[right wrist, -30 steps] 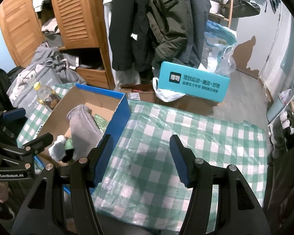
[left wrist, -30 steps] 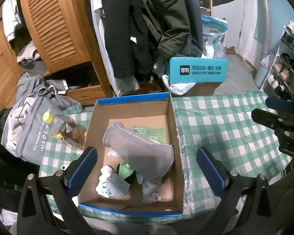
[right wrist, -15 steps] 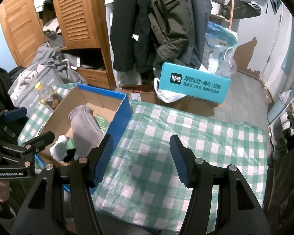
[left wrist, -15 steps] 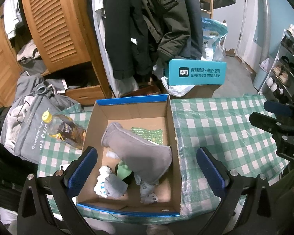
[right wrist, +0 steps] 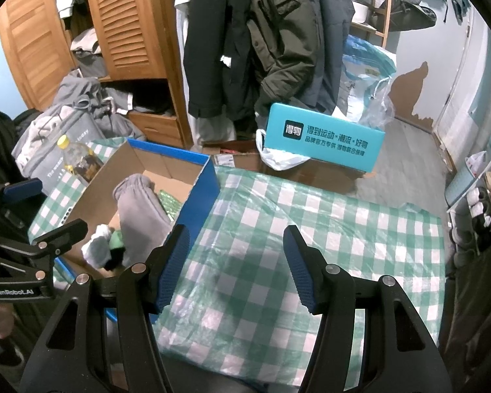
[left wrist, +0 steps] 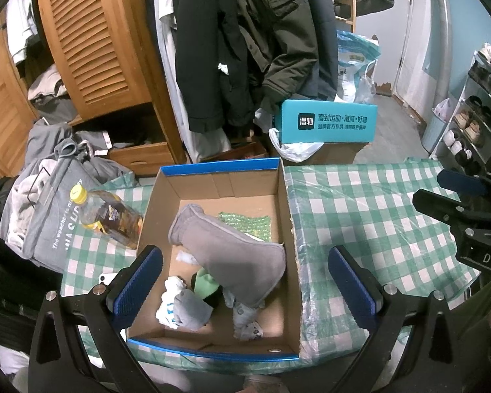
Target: Organize soft objects
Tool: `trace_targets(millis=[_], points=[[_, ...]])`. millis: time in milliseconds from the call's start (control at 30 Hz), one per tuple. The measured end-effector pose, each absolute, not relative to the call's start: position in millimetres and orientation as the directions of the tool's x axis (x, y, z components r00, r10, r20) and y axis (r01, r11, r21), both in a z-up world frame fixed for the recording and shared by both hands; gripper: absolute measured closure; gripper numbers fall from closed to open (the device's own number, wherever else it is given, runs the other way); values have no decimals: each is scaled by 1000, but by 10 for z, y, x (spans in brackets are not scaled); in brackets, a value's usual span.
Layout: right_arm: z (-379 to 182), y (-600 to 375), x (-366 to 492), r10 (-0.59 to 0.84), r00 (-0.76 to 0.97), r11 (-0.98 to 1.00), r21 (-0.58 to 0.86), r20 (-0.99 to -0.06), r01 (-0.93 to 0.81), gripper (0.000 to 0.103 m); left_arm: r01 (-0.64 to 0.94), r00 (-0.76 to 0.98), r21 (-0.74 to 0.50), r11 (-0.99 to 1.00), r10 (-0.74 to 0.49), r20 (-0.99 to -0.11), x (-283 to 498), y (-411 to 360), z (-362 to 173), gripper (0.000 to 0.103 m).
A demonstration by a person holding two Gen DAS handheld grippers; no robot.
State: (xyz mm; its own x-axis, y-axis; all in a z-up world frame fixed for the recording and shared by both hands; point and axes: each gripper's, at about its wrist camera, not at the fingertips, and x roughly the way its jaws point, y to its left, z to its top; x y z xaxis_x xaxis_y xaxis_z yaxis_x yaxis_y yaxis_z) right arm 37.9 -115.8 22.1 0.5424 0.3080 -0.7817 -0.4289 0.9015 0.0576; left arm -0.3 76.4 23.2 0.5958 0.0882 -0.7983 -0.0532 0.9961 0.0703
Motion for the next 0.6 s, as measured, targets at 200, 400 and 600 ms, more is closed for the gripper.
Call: trace_targets(millis=[200, 400, 600], points=[[223, -1156, 379, 307, 542, 902, 57, -782, -428, 45, -53, 597, 63, 997, 82, -798, -14, 729, 237, 1], [224, -1157, 379, 307, 543, 902, 56, -782, -429, 45, -59, 603, 63, 996, 86, -793, -26, 723, 240, 1], [225, -1154, 379, 307, 541, 901, 56, -783, -429, 45, -59, 613, 56, 997, 81, -786, -50, 717, 264, 1]])
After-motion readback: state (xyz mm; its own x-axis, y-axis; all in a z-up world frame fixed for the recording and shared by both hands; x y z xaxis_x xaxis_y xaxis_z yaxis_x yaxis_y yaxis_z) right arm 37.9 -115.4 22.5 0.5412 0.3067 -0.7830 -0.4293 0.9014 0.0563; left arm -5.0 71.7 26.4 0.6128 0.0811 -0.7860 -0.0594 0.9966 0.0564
